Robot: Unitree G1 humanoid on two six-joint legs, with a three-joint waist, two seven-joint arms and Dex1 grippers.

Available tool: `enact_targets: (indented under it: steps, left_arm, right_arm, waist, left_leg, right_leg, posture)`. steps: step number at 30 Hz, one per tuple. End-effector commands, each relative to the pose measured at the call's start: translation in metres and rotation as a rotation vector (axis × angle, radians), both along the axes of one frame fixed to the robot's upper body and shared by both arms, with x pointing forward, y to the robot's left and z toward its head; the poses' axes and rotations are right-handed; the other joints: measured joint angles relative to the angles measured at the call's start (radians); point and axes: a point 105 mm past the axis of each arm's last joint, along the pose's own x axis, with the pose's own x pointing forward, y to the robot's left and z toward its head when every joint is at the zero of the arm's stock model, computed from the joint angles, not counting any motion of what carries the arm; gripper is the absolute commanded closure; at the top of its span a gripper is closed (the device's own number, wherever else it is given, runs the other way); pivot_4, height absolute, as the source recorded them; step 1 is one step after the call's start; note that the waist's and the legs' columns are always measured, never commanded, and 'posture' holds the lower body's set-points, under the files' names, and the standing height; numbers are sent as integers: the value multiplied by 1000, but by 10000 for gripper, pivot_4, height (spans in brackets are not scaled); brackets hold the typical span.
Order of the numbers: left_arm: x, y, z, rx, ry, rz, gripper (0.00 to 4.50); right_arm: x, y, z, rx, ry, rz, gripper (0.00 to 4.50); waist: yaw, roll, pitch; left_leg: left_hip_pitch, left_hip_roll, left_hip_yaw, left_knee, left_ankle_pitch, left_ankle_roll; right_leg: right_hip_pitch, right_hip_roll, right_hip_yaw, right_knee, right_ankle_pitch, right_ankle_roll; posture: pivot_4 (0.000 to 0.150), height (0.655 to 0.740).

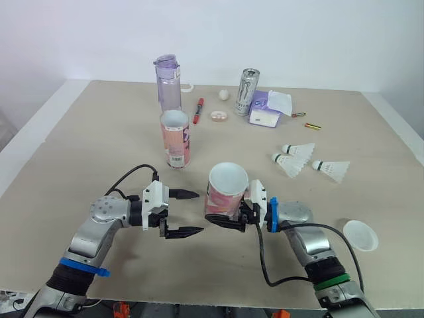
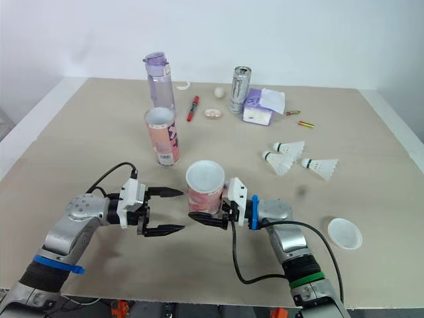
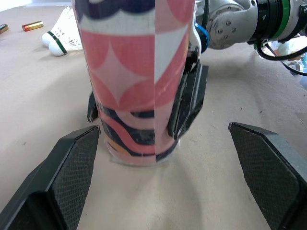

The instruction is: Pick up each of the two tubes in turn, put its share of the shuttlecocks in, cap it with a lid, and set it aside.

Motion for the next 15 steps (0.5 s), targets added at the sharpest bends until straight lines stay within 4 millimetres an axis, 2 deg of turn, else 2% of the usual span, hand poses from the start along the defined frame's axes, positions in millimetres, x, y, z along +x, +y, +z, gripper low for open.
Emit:
enact_targets:
  steps: [1,6,9,11,14,15]
  left_arm:
    - [-5,-4,14,-55,-43,-24,0]
    - [-9,-11,15,-76,-27,-58,0]
    - [-10,-13,16,-82,-21,-72,0]
    - [-11,-16,17,-86,-13,-85,0]
    - [-14,-19,18,-97,3,-104,0]
    - [-15,-21,18,-101,8,-111,0]
  right_arm:
    - [-2,-24,37,70,-77,-88,10035]
    - [-13,-64,61,105,-88,-260,10035]
    - [-12,-92,75,159,-80,-414,10035]
    - [-6,-121,83,193,-89,-563,10035]
    - [0,-177,91,249,-111,-826,10035]
    - [2,-206,92,276,-120,-951,10035]
  waist:
    - [0,0,0]
    - [4,0,0]
    - [2,0,0]
    - [1,0,0]
    - [1,0,0]
    - [1,0,0]
  left_leg:
    - [0,0,0,0,0,0]
    - [-1,-2,0,0,0,0]
    - [-1,-2,0,0,0,0]
    - [0,-1,0,0,0,0]
    - [0,-1,0,1,0,0]
    - [0,-1,0,1,0,0]
  right_leg:
    - [0,0,0,0,0,0]
    - [0,-2,0,0,0,0]
    - [0,-1,0,0,0,0]
    - [0,-1,0,0,-2,1]
    - [0,-1,0,0,-1,2]
    - [1,-1,0,0,-1,2]
  posture:
    - [1500,7400]
    - [1500,7400]
    - [1500,7400]
    - [1500,7400]
    - [1500,7400]
    - [1500,7400]
